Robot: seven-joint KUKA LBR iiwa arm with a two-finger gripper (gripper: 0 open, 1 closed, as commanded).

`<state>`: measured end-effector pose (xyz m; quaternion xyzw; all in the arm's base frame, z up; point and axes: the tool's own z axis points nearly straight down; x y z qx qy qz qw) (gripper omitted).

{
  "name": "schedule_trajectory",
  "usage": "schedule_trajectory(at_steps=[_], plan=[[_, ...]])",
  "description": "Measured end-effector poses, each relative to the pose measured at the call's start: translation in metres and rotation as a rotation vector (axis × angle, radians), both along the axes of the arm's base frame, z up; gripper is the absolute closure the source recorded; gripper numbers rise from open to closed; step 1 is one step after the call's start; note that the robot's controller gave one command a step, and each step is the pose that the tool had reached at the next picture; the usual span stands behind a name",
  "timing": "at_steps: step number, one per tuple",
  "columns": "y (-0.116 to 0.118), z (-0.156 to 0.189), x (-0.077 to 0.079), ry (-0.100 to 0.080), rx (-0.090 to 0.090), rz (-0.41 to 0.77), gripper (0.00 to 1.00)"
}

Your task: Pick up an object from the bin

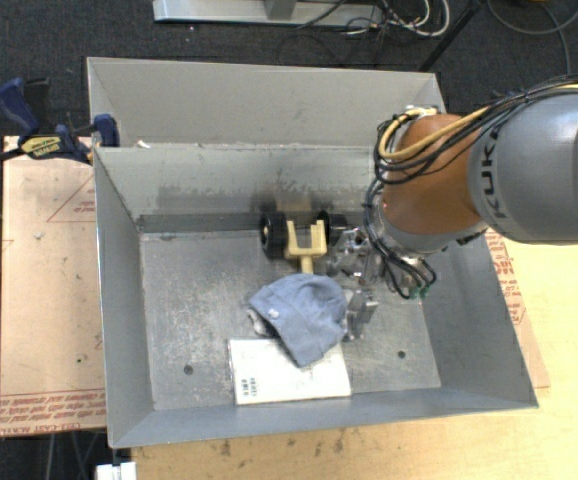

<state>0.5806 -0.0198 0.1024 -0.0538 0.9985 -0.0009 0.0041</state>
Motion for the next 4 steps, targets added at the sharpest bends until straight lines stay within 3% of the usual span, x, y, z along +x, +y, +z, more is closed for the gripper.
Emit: schedule_trajectory(at_steps=[1,2,3,4], plan=[[0.017,-0.014,-0.013,0.007,0.002,0.072,0.00],[0.024,0.002,-0.017,0.006,0.001,0.266,0.00],[0.027,-0.024,-0.020,0.005,-0.001,0.578,0.00],[0.040,-0.027,-0.024,-0.007,-0.009,0.754,1.00]])
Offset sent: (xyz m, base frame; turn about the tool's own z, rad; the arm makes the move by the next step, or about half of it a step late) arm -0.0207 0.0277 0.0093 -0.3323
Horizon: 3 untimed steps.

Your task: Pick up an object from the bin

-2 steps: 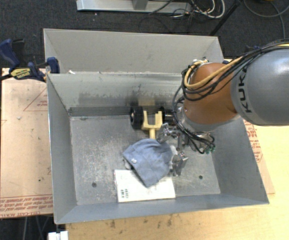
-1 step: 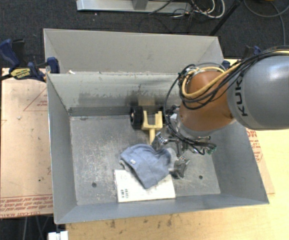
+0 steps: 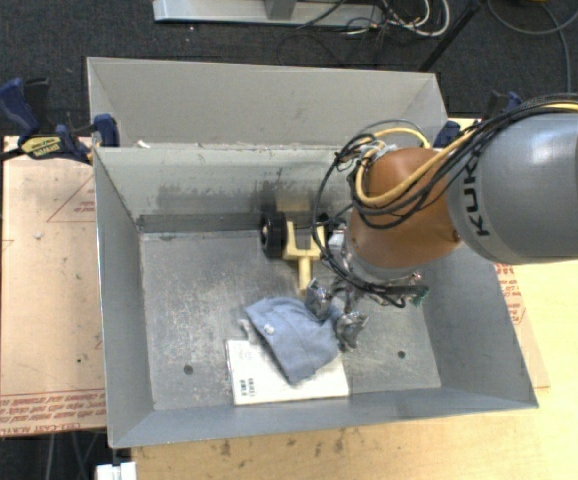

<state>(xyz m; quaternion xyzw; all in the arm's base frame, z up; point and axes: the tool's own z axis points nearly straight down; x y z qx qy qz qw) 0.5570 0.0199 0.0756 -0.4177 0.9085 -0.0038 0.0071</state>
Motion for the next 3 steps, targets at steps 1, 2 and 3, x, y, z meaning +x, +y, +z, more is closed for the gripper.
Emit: schedule_trajectory(at_steps=[1,2,3], plan=[[0.000,0.000,0.000,0.000,0.000,0.000,1.00],[0.000,0.003,-0.001,0.005,0.001,-0.001,1.00],[0.001,0.022,-0.004,0.019,0.002,-0.002,1.00]])
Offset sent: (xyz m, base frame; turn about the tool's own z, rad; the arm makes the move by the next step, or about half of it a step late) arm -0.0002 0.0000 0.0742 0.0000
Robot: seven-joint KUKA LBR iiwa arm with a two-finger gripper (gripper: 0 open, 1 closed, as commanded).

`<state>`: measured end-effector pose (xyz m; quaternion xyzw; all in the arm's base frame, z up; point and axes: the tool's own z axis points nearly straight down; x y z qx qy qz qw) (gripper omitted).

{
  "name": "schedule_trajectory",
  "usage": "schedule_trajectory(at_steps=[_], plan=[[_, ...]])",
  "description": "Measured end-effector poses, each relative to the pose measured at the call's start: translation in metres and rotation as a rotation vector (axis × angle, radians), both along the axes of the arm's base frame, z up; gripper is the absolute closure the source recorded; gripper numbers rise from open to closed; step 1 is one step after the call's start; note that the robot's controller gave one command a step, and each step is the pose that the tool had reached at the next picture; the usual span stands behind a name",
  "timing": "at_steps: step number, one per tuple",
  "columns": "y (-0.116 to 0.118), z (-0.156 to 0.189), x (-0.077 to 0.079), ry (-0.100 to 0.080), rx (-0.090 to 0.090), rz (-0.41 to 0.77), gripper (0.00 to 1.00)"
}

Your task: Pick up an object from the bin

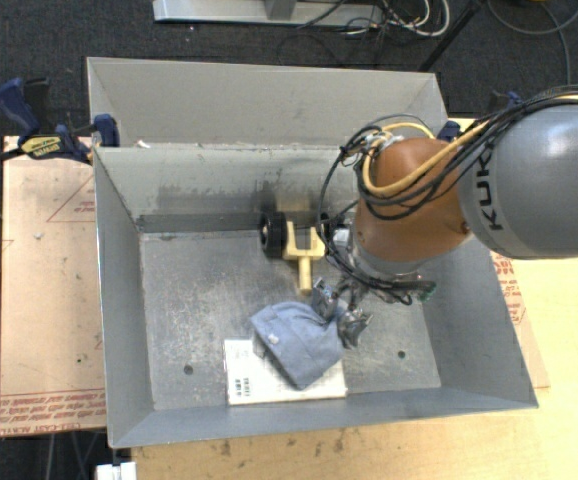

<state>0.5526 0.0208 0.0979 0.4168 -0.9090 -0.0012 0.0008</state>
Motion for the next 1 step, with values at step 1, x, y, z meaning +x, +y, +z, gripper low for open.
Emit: schedule_trajectory(at_steps=[1], plan=[[0.0003,0.0202,0.0017,-0.005,0.000,0.000,1.00]])
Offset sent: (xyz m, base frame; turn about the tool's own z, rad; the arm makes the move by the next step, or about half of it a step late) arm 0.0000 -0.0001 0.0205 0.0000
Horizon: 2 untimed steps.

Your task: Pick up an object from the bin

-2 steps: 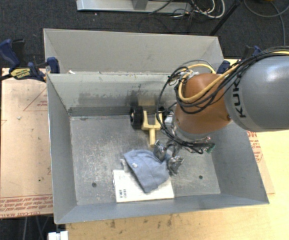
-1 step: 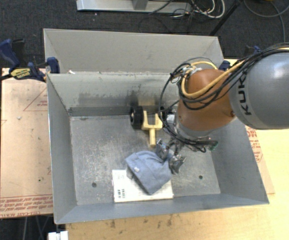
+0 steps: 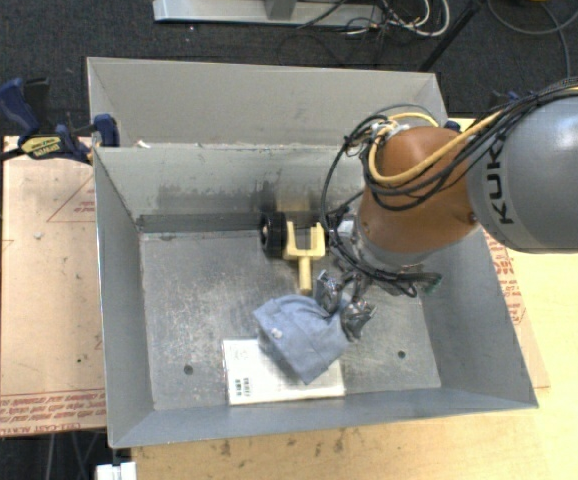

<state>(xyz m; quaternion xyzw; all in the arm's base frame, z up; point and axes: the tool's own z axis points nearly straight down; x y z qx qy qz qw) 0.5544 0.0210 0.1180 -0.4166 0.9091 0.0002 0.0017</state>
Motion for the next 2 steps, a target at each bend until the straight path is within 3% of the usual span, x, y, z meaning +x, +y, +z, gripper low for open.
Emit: schedule_trajectory(at_steps=[2], plan=[[0.0004,0.0213,0.0008,-0.002,0.000,-0.001,1.00]])
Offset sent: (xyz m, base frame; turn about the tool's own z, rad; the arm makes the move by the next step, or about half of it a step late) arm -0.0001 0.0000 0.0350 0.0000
